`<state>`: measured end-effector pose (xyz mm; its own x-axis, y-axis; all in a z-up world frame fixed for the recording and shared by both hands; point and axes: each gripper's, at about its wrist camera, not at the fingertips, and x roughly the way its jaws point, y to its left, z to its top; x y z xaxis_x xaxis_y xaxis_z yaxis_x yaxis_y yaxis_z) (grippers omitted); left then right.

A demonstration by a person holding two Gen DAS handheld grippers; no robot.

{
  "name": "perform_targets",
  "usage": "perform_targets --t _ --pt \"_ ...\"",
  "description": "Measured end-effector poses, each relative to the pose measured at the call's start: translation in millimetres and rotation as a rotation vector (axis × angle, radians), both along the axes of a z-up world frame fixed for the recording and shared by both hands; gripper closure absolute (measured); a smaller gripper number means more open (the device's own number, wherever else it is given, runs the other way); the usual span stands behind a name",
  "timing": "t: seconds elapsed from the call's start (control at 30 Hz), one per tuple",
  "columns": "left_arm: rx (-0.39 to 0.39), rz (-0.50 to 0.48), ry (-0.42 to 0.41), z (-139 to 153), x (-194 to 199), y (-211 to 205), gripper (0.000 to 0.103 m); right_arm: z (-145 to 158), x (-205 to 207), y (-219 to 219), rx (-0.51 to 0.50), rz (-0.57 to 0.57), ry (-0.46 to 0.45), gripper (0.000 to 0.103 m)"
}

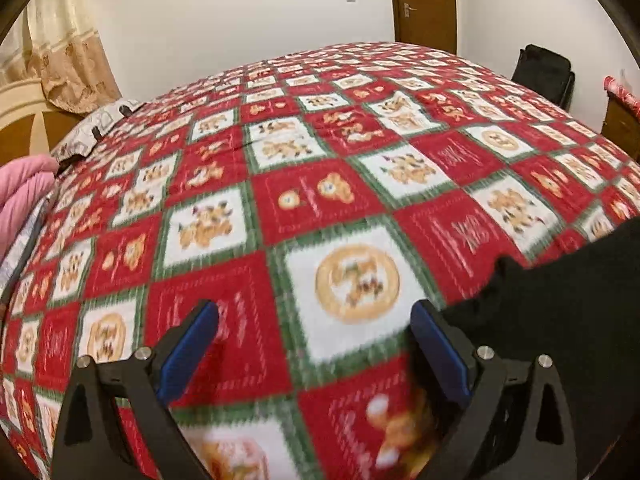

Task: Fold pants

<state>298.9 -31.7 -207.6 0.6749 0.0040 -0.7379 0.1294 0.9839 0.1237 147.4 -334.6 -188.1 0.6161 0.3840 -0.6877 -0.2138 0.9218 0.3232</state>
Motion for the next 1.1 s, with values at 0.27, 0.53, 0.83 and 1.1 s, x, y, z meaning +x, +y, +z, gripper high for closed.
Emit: perform_targets --t 0.27,0.53,0.83,1.1 --pt "-0.188 -0.006 -0.023 29 -55 16 0.004 11 -9 -30 0.032 -0.015 -0.044 0.054" --pt "-0.231 -0.100 0.033 13 -83 -18 0.004 -12 15 -61 0.112 -0.119 0.067 0.054" --pt "-0.236 -0.105 0.062 -10 -77 -38 0.004 -32 37 -56 0.137 -0.100 0.068 0.054" --pt "-0.224 -0.114 0.066 -10 -77 -40 0.003 -30 39 -42 0.063 -0.079 0.030 0.054"
